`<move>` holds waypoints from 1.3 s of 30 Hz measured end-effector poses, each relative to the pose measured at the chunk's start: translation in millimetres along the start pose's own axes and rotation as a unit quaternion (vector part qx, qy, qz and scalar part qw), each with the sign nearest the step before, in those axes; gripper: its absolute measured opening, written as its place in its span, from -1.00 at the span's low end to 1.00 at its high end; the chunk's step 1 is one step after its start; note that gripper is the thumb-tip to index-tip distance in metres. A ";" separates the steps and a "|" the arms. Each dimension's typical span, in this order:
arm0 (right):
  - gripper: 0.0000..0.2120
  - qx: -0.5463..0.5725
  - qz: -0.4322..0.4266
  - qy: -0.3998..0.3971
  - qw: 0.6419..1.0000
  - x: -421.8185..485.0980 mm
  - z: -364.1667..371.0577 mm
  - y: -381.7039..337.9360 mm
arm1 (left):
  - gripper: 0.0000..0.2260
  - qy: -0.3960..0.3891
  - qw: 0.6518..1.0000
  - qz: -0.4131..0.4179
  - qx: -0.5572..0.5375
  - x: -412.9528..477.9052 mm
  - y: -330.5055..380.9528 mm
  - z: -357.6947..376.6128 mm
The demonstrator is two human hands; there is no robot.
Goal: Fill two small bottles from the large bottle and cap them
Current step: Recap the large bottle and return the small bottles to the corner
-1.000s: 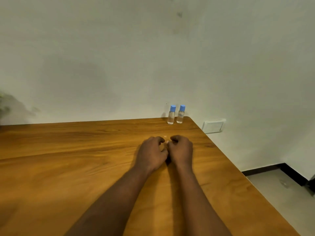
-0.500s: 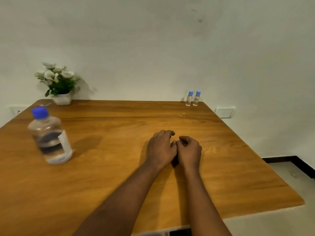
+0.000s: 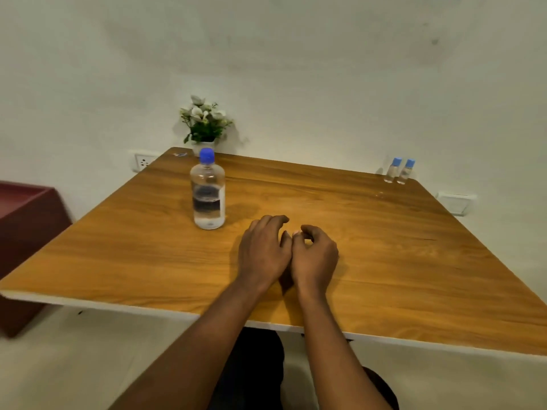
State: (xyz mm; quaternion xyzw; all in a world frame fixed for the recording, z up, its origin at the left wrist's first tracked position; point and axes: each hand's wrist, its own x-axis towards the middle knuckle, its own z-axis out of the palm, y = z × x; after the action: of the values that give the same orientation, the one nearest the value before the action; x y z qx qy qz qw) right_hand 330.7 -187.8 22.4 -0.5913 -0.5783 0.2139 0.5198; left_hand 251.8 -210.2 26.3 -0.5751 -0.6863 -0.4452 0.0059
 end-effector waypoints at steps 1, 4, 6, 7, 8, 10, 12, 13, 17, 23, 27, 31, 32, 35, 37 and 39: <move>-0.75 0.001 -0.010 -0.009 1.000 -6.6 8.1 -7.2 | -0.72 0.012 1.000 -0.010 0.002 -1.3 -8.2 -10.5; -0.72 -0.004 -0.040 -0.045 0.998 -24.5 34.6 -28.3 | -0.72 0.039 0.998 -0.040 0.013 -3.7 -35.4 -40.1; -0.66 -0.009 -0.056 -0.065 0.996 -33.8 51.3 -41.4 | -0.72 0.051 0.997 -0.062 0.023 -4.8 -52.8 -56.4; -0.63 -0.012 -0.061 -0.077 0.995 -37.0 59.6 -47.3 | -0.73 0.057 0.995 -0.073 0.026 -5.3 -61.2 -63.3; -0.59 -0.015 -0.065 -0.091 0.994 -39.3 67.6 -52.6 | -0.73 0.064 0.994 -0.083 0.029 -5.6 -68.6 -69.2; -0.50 -0.022 -0.069 -0.125 0.989 -40.7 81.9 -60.1 | -0.72 0.072 0.992 -0.102 0.035 -5.1 -81.1 -77.5; -0.43 -0.025 -0.068 -0.152 0.986 -39.7 93.8 -65.6 | -0.70 0.075 0.989 -0.119 0.039 -2.1 -90.6 -82.7; -0.42 -0.023 -0.068 -0.157 0.985 -38.6 98.5 -67.3 | -0.69 0.076 0.988 -0.126 0.039 0.0 -94.3 -84.4; -0.45 -0.023 -0.063 -0.175 0.982 -34.8 113.4 -69.6 | -0.66 0.079 0.986 -0.144 0.035 8.7 -103.4 -86.0; -0.44 -0.024 -0.055 -0.194 0.979 -30.0 130.2 -69.2 | -0.59 0.061 0.985 -0.155 0.045 19.5 -115.4 -88.0; -0.35 -0.027 -0.058 -0.201 0.978 -26.1 140.0 -71.4 | -0.57 0.052 0.983 -0.162 0.061 27.7 -121.5 -88.4; -0.43 -0.041 -0.058 -0.190 0.979 -19.3 145.8 -71.7 | -0.56 0.041 0.981 -0.171 0.078 40.2 -122.6 -88.2; -0.44 -0.045 -0.059 -0.185 0.980 -16.5 145.9 -71.2 | -0.56 0.038 0.981 -0.170 0.082 44.1 -122.1 -87.8; -0.46 -0.049 -0.055 -0.171 0.982 -5.7 144.8 -68.9 | -0.56 0.033 0.984 -0.156 0.086 57.4 -119.1 -84.4; -0.49 -0.053 -0.051 -0.167 0.983 4.1 145.5 -67.7 | -0.56 0.027 0.985 -0.147 0.085 69.0 -115.9 -79.5; -0.51 -0.061 -0.048 -0.162 0.984 16.2 147.4 -66.2 | -0.55 0.018 0.987 -0.136 0.084 81.6 -113.4 -72.6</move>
State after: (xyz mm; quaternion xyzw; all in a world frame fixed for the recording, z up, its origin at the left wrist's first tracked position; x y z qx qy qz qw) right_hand 178.1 -132.8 30.9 -0.5512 -0.6946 0.2458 0.3915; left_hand 97.4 -184.5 44.0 -0.4660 -0.7927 -0.3931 0.0062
